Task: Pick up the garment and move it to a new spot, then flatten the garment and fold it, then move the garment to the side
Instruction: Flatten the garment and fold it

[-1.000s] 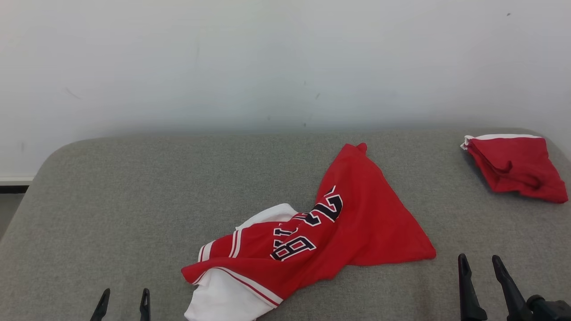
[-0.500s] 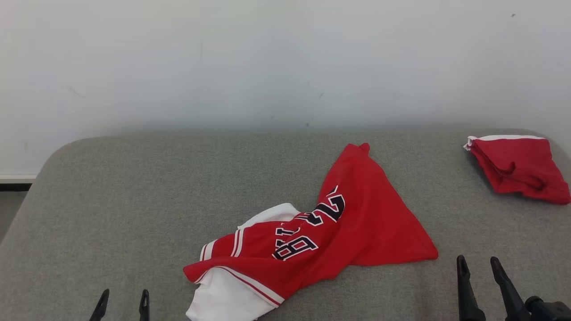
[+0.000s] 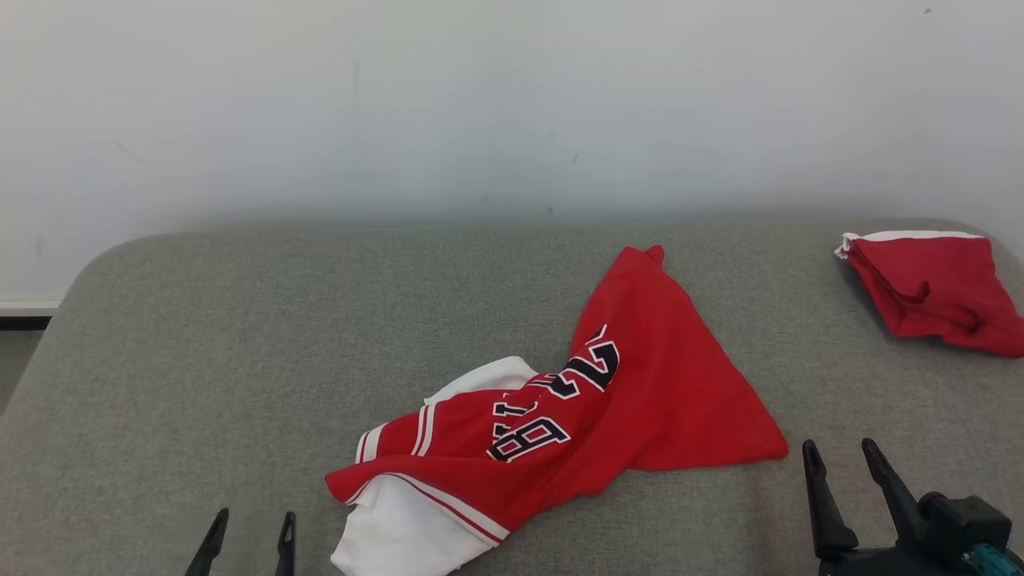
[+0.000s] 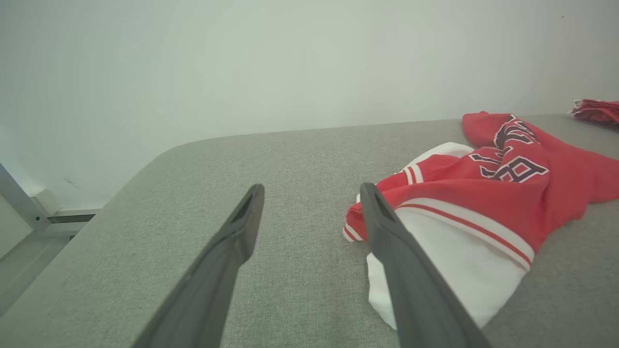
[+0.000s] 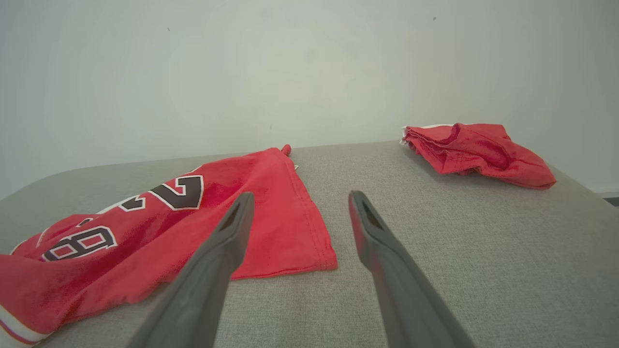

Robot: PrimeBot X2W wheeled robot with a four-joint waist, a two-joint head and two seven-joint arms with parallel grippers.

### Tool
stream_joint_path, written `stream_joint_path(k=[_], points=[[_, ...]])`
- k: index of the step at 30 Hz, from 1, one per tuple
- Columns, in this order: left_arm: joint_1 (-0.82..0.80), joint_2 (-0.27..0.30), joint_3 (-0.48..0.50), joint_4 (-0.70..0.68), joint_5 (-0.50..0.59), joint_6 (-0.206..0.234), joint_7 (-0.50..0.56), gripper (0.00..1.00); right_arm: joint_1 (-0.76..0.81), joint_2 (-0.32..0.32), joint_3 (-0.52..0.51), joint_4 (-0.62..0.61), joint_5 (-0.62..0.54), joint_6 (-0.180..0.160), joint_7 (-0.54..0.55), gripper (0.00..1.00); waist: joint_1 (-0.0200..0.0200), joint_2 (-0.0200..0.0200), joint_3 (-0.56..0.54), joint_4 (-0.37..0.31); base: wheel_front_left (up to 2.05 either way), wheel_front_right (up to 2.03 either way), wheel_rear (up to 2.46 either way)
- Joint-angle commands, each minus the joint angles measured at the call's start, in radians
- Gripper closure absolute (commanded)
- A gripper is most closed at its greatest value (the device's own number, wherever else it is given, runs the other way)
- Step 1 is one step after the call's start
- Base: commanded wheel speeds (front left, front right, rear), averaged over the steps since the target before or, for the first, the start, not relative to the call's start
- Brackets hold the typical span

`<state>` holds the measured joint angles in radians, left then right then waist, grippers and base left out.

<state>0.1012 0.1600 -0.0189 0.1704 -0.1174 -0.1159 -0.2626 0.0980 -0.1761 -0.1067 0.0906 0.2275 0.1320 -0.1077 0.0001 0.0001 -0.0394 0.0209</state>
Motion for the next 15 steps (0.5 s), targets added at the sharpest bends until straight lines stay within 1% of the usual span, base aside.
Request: stream_joint_path(k=[1, 4, 5, 9, 15], points=[[-0.025, 0.006, -0.017, 0.025, -0.021, -0.007, -0.003, 0.0, -0.029, -0.013, 0.008, 0.03, 0.004, -0.002, 0.002, 0.0, -0.0001, -0.0001, 0.012, 0.001, 0.0, 0.0, 0.0], [-0.057, 0.005, -0.067, 0.086, -0.047, -0.013, -0.003, 0.0, -0.078, -0.034, 0.019, 0.114, 0.01, -0.002, 0.002, 0.0, -0.0001, -0.0001, 0.029, 0.003, 0.0, 0.0, 0.0], [-0.057, 0.005, -0.067, 0.086, -0.047, -0.013, -0.003, 0.0, -0.078, -0.034, 0.019, 0.114, 0.01, -0.002, 0.002, 0.0, -0.0001, -0.0001, 0.029, 0.003, 0.0, 0.0, 0.0], [-0.117, 0.014, -0.15, 0.198, -0.087, -0.014, -0.003, 0.0, -0.148, -0.059, 0.043, 0.239, 0.01, -0.002, -0.02, 0.0, -0.0001, -0.0001, 0.052, 0.008, 0.0, 0.0, 0.0], [-0.198, 0.03, -0.246, 0.343, -0.161, -0.015, -0.003, 0.0, -0.262, -0.084, 0.07, 0.426, 0.007, -0.002, -0.053, 0.0, -0.0001, -0.0001, 0.085, 0.011, 0.0, 0.0, 0.0]])
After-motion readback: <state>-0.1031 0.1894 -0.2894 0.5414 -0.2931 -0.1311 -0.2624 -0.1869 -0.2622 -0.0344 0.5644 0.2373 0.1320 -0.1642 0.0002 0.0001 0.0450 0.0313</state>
